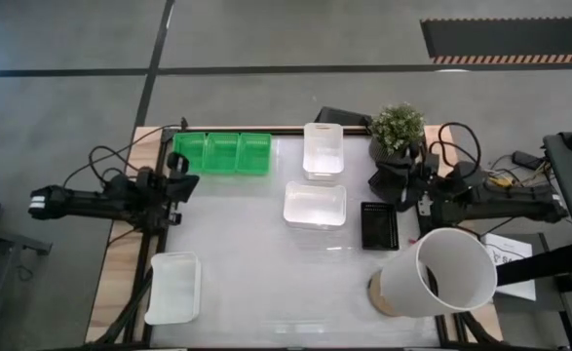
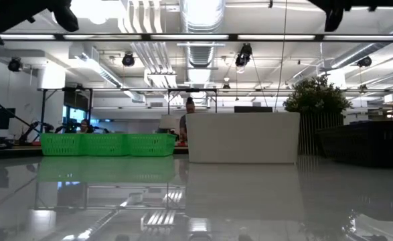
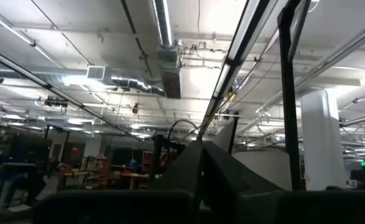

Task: Stack baskets by color
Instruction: Stack the middle right white bin on top of the top white bin

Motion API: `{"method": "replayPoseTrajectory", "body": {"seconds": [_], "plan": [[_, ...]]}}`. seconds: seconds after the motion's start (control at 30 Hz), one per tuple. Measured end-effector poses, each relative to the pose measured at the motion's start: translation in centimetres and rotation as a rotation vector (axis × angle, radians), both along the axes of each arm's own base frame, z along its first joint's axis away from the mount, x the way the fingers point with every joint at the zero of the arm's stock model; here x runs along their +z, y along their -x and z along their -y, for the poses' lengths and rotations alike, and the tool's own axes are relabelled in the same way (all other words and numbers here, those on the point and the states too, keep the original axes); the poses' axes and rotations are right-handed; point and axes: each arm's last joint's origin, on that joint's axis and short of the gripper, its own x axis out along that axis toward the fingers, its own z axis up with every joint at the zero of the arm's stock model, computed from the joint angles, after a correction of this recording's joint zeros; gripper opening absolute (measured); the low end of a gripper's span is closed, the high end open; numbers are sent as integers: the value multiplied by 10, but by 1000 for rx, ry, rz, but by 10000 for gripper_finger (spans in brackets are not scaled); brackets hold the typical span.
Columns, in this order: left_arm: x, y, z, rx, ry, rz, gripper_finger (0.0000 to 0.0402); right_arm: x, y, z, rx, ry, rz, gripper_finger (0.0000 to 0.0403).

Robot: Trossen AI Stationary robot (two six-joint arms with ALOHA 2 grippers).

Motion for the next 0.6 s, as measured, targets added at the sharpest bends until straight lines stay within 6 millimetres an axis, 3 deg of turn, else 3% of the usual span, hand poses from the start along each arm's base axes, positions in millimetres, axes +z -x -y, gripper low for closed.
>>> {"method": "replayPoseTrajectory", "body": {"seconds": [0.17, 0.6], "plan": [[6, -13, 0, -11, 16, -44, 0, 7, -11, 1, -2, 20, -27, 22], [-13, -47, 0, 26, -30, -238, 0, -22, -38, 2, 1, 143, -232, 22]]}}
